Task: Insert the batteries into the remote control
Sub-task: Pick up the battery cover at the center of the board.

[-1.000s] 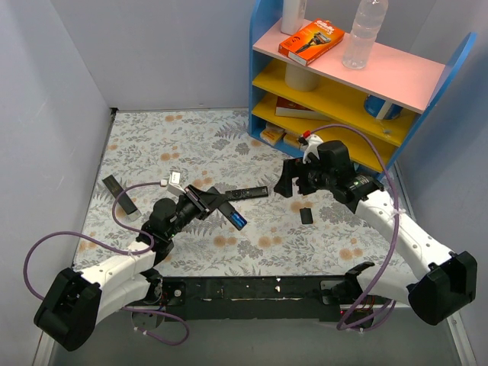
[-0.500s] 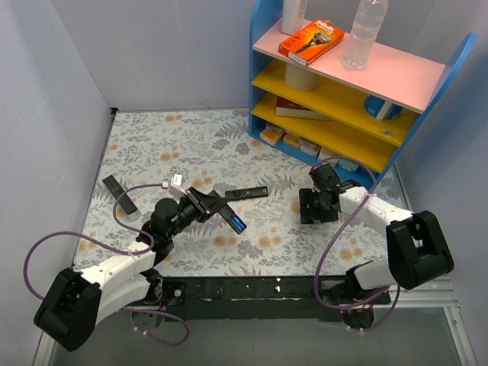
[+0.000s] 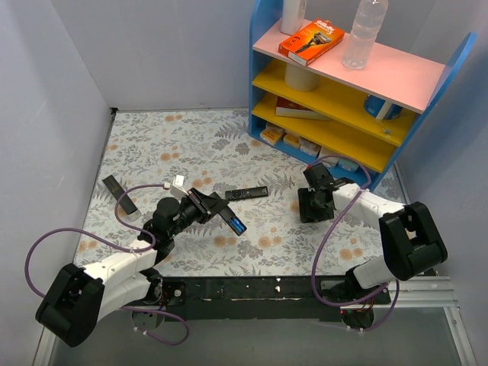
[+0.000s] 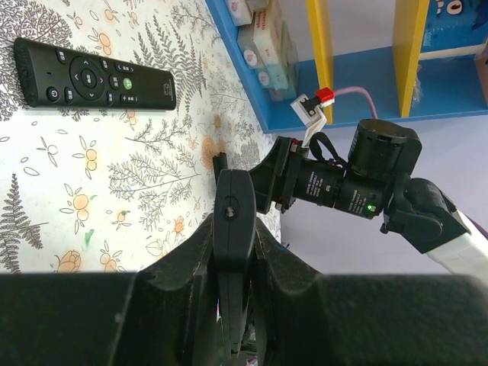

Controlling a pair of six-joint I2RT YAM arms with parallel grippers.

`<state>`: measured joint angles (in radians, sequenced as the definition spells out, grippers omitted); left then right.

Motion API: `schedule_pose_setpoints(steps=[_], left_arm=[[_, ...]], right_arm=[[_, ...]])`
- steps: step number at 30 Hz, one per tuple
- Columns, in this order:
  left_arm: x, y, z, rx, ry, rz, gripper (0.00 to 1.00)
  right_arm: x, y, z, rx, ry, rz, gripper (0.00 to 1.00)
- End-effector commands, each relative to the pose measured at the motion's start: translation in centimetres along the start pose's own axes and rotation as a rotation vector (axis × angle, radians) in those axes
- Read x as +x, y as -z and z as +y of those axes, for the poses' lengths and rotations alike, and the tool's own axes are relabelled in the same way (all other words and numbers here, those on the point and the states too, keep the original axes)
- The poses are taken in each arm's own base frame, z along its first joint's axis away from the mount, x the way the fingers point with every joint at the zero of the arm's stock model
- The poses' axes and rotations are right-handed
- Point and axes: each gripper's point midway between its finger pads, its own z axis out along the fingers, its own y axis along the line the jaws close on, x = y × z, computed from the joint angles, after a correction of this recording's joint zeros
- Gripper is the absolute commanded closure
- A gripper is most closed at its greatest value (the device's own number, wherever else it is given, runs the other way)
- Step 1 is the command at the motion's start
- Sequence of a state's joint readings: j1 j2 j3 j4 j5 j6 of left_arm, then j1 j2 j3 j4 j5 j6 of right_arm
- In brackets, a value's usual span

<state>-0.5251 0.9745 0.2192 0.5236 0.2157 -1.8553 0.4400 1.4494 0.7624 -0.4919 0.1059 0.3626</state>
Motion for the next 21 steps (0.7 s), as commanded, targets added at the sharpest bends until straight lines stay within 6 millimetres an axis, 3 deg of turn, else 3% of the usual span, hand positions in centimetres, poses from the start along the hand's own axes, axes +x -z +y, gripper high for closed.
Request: schedule_pose_setpoints(steps=[1,11,21], left_arm=[[-0.8,-0.4,-1.9,0.053,-0.018,-0.008,1.0],[-0.9,-0.3,-2.0,0.05,-0.015,-0.013,1.0],[-0.9,-0.7,-2.2,0.07,0.006,-0.008,1.0]], right_arm=[[1.1,-1.9,0.4,0.04,0.053,0.051,0.35],[2.5,-2.8,0.8,0.047,0.081,0.111,0.36],[3.9,-2.0,0.9,0.07,0.139,0.139,0.56]])
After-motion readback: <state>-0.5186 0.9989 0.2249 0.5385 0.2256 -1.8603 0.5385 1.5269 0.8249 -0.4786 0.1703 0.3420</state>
